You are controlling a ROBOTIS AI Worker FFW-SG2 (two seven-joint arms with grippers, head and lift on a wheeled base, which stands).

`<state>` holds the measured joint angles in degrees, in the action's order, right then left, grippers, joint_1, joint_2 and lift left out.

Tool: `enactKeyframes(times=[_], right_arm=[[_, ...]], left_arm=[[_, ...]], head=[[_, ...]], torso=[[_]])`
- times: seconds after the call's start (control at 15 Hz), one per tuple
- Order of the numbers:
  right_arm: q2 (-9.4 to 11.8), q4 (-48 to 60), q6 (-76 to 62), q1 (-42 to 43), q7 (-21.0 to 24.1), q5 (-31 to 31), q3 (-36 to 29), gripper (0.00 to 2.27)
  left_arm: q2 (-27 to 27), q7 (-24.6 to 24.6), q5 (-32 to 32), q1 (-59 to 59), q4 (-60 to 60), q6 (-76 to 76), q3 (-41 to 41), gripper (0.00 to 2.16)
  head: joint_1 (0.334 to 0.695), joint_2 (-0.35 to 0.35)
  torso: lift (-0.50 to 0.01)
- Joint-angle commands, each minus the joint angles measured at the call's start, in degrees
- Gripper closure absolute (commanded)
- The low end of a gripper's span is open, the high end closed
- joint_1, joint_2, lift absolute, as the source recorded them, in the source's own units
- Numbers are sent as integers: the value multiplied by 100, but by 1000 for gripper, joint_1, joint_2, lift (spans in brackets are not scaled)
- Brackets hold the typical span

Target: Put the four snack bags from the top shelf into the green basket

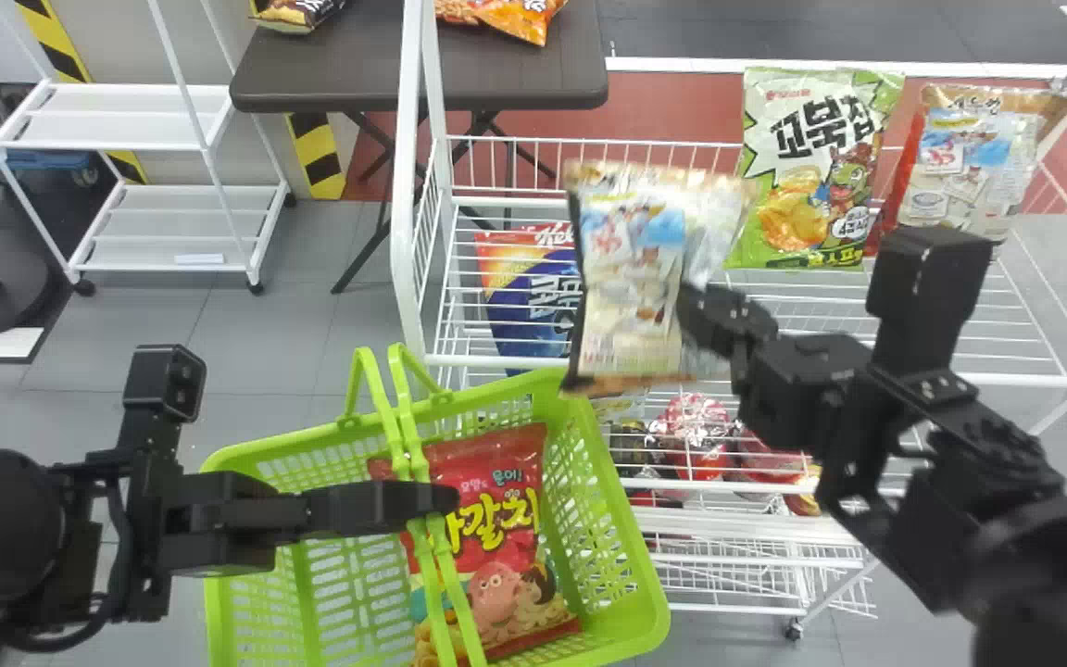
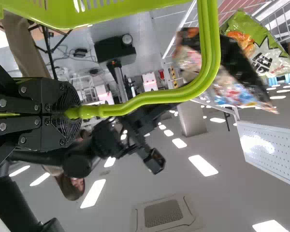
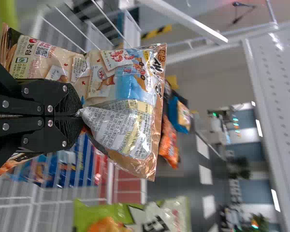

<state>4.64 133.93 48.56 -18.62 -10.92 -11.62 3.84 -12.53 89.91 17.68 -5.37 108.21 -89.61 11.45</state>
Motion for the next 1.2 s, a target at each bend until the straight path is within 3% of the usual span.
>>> enactKeyframes(times=[0.0, 0.27, 0.4, 0.67, 0.87, 0.93, 1.07, 1.13], right_arm=[[72, 625, 1380, -203, -59, -447, -130, 2250], [72, 1214, 3349, -212, -68, -1159, -50, 2250], [64, 1205, 3666, -36, -50, -1097, 363, 2250], [2, 80, 3490, 632, 99, -491, 1743, 2250], [-279, -860, 3033, 1063, 152, -429, 2481, 2148], [-306, -983, 3015, 1159, 143, -429, 2639, 1663], [-253, -904, 3015, 1142, 108, -324, 2604, -1], [-200, -684, 3103, 1036, 81, -165, 2410, -1]], left_arm=[[58, 66, -133, 115, -178, -42, -72, 2148], [67, 66, -107, 124, -160, -42, -107, 2148], [76, 66, -81, 115, -134, -42, -125, 2148], [84, 66, -37, 54, -20, -42, -169, 2148], [84, 66, 16, 19, -2, -42, -178, 2148], [84, 66, 16, 10, -2, -42, -178, 2148], [84, 66, 42, -17, 59, -42, -143, 2148], [76, 66, 42, -34, 68, -42, -134, 2148]], head=[[695, 6], [695, 35], [695, 78], [695, 183], [695, 256], [695, 317], [695, 350], [695, 350]], torso=[[0], [0], [0], [0], [0], [0], [0], [0]])
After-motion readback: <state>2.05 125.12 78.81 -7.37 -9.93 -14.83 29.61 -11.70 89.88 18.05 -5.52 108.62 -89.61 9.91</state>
